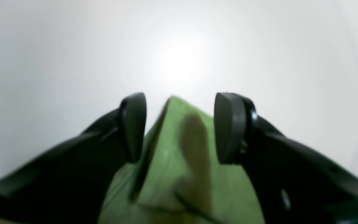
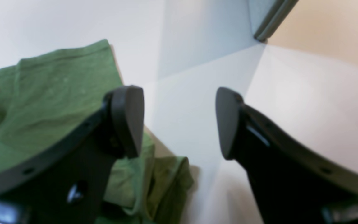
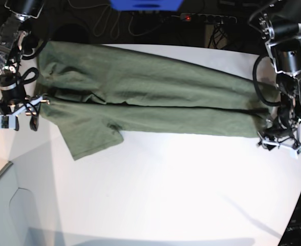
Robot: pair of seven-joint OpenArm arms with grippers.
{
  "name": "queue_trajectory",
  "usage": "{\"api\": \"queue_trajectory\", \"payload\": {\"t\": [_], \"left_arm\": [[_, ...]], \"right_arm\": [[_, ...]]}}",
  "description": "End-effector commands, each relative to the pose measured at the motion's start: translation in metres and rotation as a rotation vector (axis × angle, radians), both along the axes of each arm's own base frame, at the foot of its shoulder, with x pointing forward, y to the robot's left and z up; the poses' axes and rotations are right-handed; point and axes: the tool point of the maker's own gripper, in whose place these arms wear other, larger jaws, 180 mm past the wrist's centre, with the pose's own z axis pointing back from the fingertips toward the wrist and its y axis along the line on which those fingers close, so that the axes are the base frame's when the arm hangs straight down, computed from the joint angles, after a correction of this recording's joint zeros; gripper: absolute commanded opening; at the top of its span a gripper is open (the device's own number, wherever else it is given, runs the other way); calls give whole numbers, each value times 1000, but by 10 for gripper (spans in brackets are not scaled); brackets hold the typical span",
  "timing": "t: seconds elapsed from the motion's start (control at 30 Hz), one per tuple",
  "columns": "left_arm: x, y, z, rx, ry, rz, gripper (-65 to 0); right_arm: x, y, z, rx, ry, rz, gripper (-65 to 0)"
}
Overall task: Layout the t-shirt on the table in an organized manner, then fold the t-shirt properly
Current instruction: 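Release the fold and lift both grippers away from the shirt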
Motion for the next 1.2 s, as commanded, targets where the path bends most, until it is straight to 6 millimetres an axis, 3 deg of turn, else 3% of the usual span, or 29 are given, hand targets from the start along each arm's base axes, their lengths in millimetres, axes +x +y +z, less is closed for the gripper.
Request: {"api": "queue_trajectory", "payload": {"t": [0.0, 0.27, 0.5, 0.67, 0.8, 1.1, 1.17], "left_arm": [[16, 10, 20, 20, -59, 12, -312], [20, 8, 0, 32, 22, 9, -313], [21, -1, -4, 55, 37, -14, -323], [21, -1, -4, 53, 36, -14, -486], [22, -3, -5, 53, 37, -16, -551], [19, -3, -7, 48, 46, -16, -553], [18, -3, -8, 47, 48, -17, -523]], "right_arm": [[8, -5, 17, -13, -61, 0, -284], [8, -5, 17, -13, -61, 0, -284], [8, -5, 17, -13, -61, 0, -284], [8, -5, 17, -12, -60, 0, -284], [8, -5, 17, -12, -60, 0, -284], [8, -5, 17, -12, -60, 0, -284], [8, -5, 17, -12, -60, 0, -284]]}}
